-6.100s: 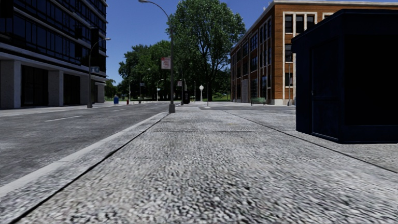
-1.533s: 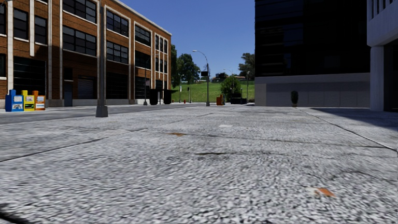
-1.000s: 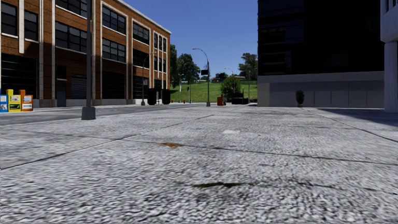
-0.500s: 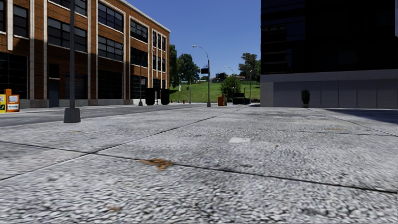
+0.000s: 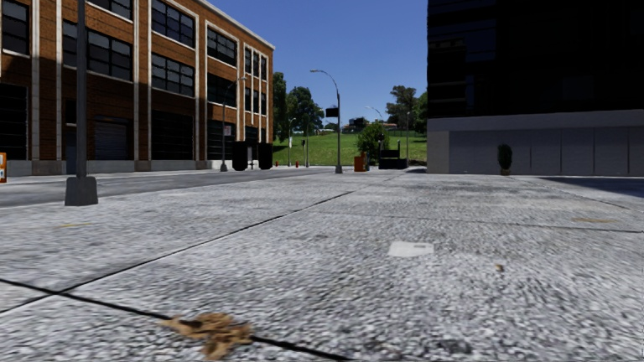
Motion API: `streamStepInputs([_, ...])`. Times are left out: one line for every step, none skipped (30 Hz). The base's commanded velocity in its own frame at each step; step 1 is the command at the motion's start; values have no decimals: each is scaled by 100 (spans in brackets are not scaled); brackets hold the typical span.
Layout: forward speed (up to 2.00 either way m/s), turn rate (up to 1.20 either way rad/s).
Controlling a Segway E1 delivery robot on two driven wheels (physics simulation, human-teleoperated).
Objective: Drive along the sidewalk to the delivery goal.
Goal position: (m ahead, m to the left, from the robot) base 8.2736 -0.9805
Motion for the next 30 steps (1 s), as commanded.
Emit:
streamStepInputs([200, 0])
streamStepInputs([200, 0])
streamStepInputs([200, 0])
streamStepInputs([200, 0])
streamStepInputs([200, 0])
streamStepInputs([200, 0])
streamStepInputs([200, 0])
streamStepInputs([200, 0])
streamStepInputs([200, 0])
streamStepInputs([200, 0])
streamStepInputs([200, 0])
streamStepInputs([200, 0])
streamStepInputs([200, 0])
streamStepInputs([200, 0])
streamStepInputs([200, 0])
streamStepInputs([200, 0])
streamStepInputs([200, 0])
streamStepInputs([200, 0])
streamStepInputs([200, 0])
streamStepInputs([200, 0])
streamStepInputs([200, 0])
streamStepInputs([200, 0])
streamStepInputs([200, 0])
streamStepInputs([200, 0])
streamStepInputs([200, 0])
streamStepInputs([200, 0])
streamStepInputs([200, 0])
streamStepInputs([200, 0])
streamStepInputs([200, 0])
streamStepInputs([200, 0])
